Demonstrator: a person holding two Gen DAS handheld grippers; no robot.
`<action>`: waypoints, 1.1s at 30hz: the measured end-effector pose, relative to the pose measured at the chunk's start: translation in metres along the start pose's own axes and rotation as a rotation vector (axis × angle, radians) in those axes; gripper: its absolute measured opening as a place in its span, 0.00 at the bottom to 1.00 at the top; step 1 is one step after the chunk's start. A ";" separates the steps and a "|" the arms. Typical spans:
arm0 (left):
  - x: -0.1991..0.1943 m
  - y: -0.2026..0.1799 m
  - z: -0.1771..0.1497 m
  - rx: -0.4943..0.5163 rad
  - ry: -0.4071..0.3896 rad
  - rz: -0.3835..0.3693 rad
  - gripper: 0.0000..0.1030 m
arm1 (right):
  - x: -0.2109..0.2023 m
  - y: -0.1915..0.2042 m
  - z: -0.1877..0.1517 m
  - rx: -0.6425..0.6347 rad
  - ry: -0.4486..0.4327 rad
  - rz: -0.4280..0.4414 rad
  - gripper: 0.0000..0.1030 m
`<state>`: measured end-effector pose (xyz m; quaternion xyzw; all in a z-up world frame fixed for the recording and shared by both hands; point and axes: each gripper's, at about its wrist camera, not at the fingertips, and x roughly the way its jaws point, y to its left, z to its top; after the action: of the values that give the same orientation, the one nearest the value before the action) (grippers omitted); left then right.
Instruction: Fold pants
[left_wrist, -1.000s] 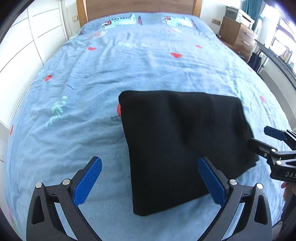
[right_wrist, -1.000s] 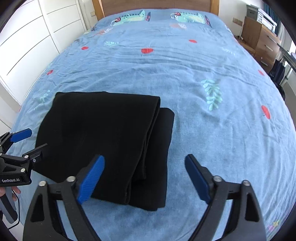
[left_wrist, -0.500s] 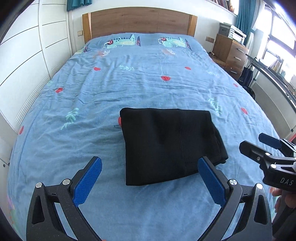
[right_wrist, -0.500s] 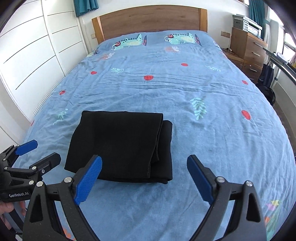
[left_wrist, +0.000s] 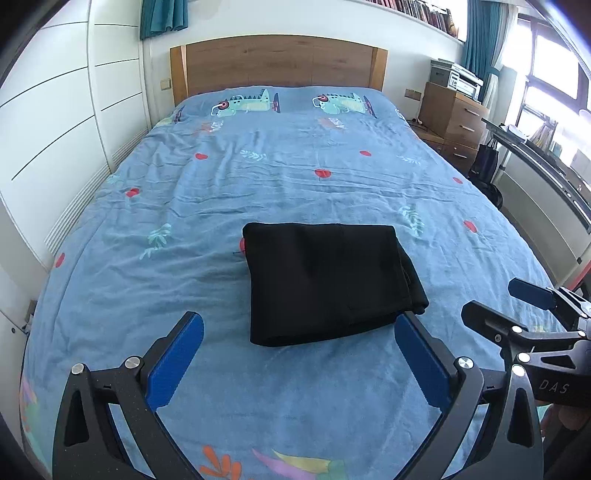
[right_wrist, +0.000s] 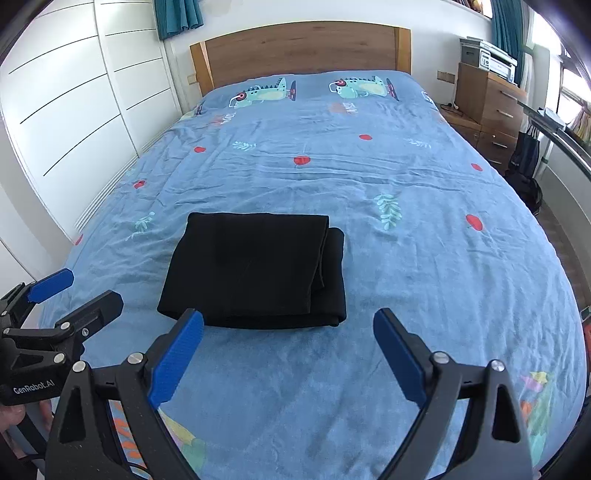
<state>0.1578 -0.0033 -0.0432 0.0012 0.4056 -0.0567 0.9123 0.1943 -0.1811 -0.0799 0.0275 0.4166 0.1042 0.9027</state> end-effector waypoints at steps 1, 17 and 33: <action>-0.001 -0.001 -0.001 0.004 -0.003 -0.001 0.99 | -0.002 0.002 -0.002 -0.009 0.000 -0.006 1.00; -0.010 -0.009 -0.008 0.016 -0.021 0.001 0.98 | -0.014 0.010 -0.012 -0.014 -0.001 -0.019 1.00; -0.015 -0.011 -0.010 0.043 -0.024 0.018 0.98 | -0.020 0.008 -0.013 -0.012 -0.003 -0.026 1.00</action>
<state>0.1389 -0.0126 -0.0383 0.0235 0.3932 -0.0571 0.9174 0.1702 -0.1775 -0.0724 0.0169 0.4150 0.0951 0.9047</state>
